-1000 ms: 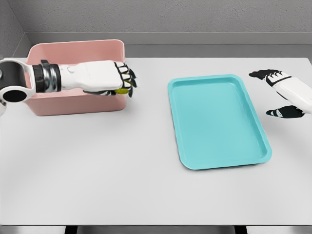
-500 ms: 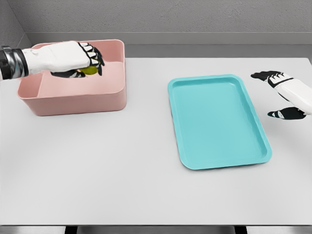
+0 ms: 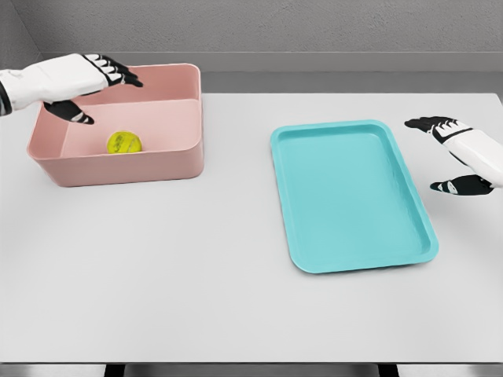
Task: Put the tennis from the blue tray into the pink basket with both arms
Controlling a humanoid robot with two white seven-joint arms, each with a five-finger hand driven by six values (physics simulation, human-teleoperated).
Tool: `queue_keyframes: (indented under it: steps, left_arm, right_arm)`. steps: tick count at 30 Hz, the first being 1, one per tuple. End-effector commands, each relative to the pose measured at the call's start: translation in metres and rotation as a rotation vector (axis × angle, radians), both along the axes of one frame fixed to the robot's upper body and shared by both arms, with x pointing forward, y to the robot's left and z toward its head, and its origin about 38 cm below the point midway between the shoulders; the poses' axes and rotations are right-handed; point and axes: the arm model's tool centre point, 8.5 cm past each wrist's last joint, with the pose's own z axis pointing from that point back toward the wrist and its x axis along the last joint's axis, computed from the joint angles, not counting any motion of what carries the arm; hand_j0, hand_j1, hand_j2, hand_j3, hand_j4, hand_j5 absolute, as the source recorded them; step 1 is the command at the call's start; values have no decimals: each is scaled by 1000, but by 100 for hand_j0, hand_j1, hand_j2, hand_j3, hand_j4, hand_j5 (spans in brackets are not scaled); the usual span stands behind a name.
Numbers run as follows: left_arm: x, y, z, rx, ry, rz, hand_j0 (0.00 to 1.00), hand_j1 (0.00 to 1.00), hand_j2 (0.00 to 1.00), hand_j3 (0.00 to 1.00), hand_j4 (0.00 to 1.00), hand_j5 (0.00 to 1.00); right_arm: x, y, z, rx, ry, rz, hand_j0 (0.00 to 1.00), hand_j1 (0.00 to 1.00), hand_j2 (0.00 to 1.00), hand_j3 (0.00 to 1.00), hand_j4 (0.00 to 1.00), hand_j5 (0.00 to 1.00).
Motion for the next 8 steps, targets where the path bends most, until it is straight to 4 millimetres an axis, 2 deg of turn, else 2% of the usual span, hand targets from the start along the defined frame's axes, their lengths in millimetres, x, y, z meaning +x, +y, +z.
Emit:
queue_keyframes:
  steps: [1,4,5,6,8]
  left_arm:
    - [-4,18,7,-28,5,37,100,100,100,100,100,100]
    - [-5,24,8,-22,6,49,100,100,100,100,100,100]
    - [-9,36,10,-7,5,70,100,100,100,100,100,100]
    - [-10,40,11,-3,6,77,100,100,100,100,100,100]
    - [-11,41,6,-1,15,79,100,100,100,100,100,100]
  right_arm:
    - [0,0,1,9,-1,0,100,100,100,100,100,100]
    - [0,0,0,12,-1,0,100,100,100,100,100,100]
    - [0,0,0,12,-1,0,100,100,100,100,100,100]
    - [0,0,0,12,-1,0,100,100,100,100,100,100]
    - [0,0,0,12,-1,0,100,100,100,100,100,100]
